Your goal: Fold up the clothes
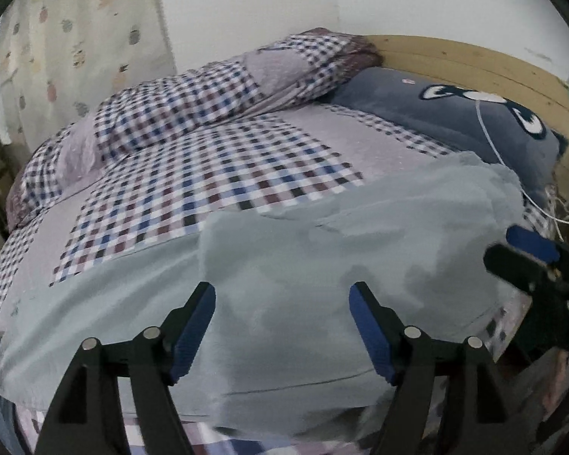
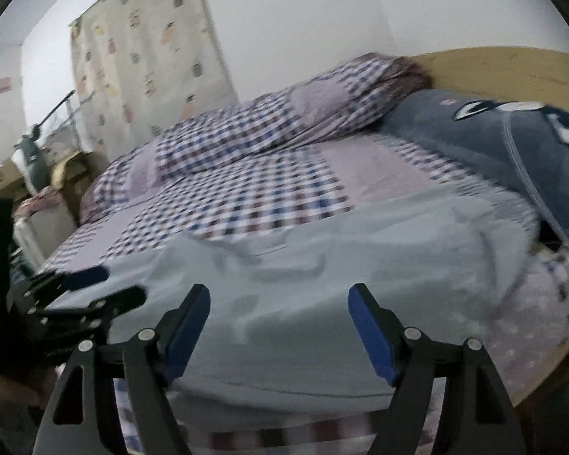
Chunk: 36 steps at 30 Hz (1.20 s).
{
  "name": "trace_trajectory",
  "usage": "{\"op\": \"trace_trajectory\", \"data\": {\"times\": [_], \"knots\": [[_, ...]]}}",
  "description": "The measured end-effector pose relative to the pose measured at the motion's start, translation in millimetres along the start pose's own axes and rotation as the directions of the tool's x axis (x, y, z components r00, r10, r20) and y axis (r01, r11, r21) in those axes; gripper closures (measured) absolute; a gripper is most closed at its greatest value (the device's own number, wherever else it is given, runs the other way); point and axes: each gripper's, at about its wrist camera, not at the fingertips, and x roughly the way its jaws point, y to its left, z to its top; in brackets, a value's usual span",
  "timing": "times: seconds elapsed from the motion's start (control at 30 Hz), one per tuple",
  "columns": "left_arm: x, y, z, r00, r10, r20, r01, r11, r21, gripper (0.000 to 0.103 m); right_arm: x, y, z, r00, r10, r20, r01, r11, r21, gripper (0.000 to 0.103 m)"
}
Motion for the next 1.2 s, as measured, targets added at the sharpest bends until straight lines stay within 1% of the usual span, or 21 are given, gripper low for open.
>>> {"op": "trace_trajectory", "data": {"times": [0.07, 0.1, 0.17, 0.23, 0.33, 0.37, 0.47, 0.5, 0.6, 0.7, 0.73, 0.8, 0.9, 0.97, 1.0, 1.03, 1.1, 1.13, 1.17, 1.2], "knots": [[1.5, -13.2, -1.0, 1.0, -0.021, 0.0, 0.021, 1.0, 0.006, 0.026, -12.0, -19.7, 5.9, 0.996, -0.08, 0.043, 0.08, 0.997, 0.013, 0.024], [1.7, -19.9, -2.2, 1.0, -0.03, 0.003, 0.03, 0.999, 0.013, 0.026, -20.0, -33.0, 8.7, 0.99, -0.124, 0.066, 0.122, 0.992, 0.036, 0.024], [2.5, -38.6, -4.3, 0.998, -0.054, 0.015, 0.053, 0.998, 0.037, 0.024, -36.7, -63.2, 12.6, 0.975, -0.198, 0.098, 0.187, 0.976, 0.113, 0.023], [3.7, -58.1, -7.5, 0.996, -0.083, 0.021, 0.082, 0.995, 0.06, 0.023, -53.7, -97.5, 12.4, 0.962, -0.254, 0.103, 0.226, 0.948, 0.224, 0.023], [5.4, -94.5, -12.0, 0.987, -0.16, 0.03, 0.156, 0.983, 0.096, 0.023, -75.4, -142.0, 5.6, 0.942, -0.325, 0.084, 0.274, 0.887, 0.371, 0.023], [5.6, -108.5, -13.2, 0.983, -0.182, 0.034, 0.177, 0.978, 0.109, 0.023, -80.1, -152.0, 3.5, 0.939, -0.334, 0.078, 0.276, 0.872, 0.404, 0.023], [7.2, -148.5, -16.3, 0.972, -0.231, 0.053, 0.218, 0.959, 0.179, 0.023, -83.0, -162.1, 0.7, 0.943, -0.326, 0.072, 0.265, 0.861, 0.433, 0.023], [8.0, -165.7, -18.0, 0.968, -0.243, 0.062, 0.224, 0.95, 0.216, 0.023, -84.0, -165.4, -0.2, 0.944, -0.324, 0.07, 0.261, 0.857, 0.443, 0.023], [10.2, -206.9, -26.2, 0.965, -0.249, 0.081, 0.21, 0.92, 0.332, 0.023, -86.9, -175.4, -2.9, 0.947, -0.316, 0.064, 0.25, 0.845, 0.472, 0.023], [15.3, -248.5, -38.6, 0.966, -0.236, 0.103, 0.158, 0.861, 0.484, 0.023, -89.7, -185.5, -5.7, 0.95, -0.308, 0.058, 0.239, 0.832, 0.501, 0.023], [20.7, -262.6, -43.5, 0.97, -0.219, 0.104, 0.13, 0.832, 0.539, 0.023, -90.7, -188.8, -6.6, 0.951, -0.305, 0.057, 0.235, 0.827, 0.511, 0.023], [30.3, -279.0, -49.1, 0.975, -0.198, 0.1, 0.101, 0.797, 0.596, 0.023, -92.6, -195.5, -8.4, 0.952, -0.3, 0.053, 0.228, 0.817, 0.529, 0.023], [47.6, -296.9, -50.4, 0.982, -0.17, 0.082, 0.081, 0.773, 0.629, 0.023, -95.4, -204.7, -11.0, 0.956, -0.291, 0.049, 0.216, 0.803, 0.555, 0.023], [59.2, -305.7, -47.9, 0.986, -0.15, 0.072, 0.071, 0.771, 0.633, 0.024, -96.2, -206.6, -12.1, 0.958, -0.282, 0.052, 0.206, 0.801, 0.562, 0.023], [65.1, -309.9, -46.4, 0.988, -0.139, 0.067, 0.066, 0.771, 0.633, 0.027, -96.4, -207.5, -12.6, 0.959, -0.278, 0.052, 0.201, 0.801, 0.564, 0.023], [68.4, -310.5, -43.9, 0.987, -0.149, 0.053, 0.083, 0.775, 0.627, 0.032, -96.5, -207.9, -13.0, 0.96, -0.274, 0.052, 0.198, 0.801, 0.564, 0.023], [73.3, -309.3, -38.2, 0.983, -0.181, 0.018, 0.134, 0.784, 0.606, 0.05, -96.7, -208.5, -13.7, 0.963, -0.266, 0.051, 0.192, 0.801, 0.567, 0.023], [75.7, -308.7, -35.4, 0.98, -0.198, 0.001, 0.159, 0.788, 0.595, 0.056, -96.7, -208.6, -13.9, 0.964, -0.262, 0.051, 0.188, 0.801, 0.568, 0.023], [74.9, -307.2, -34.3, 0.976, -0.218, -0.007, 0.181, 0.788, 0.589, 0.072, -96.4, -208.9, -14.0, 0.965, -0.258, 0.051, 0.184, 0.801, 0.57, 0.023], [72.8, -305.8, -34.1, 0.973, -0.231, -0.007, 0.192, 0.788, 0.585, 0.083, -96.1, -209.3, -14.1, 0.966, -0.254, 0.051, 0.181, 0.801, 0.571, 0.023]]}}
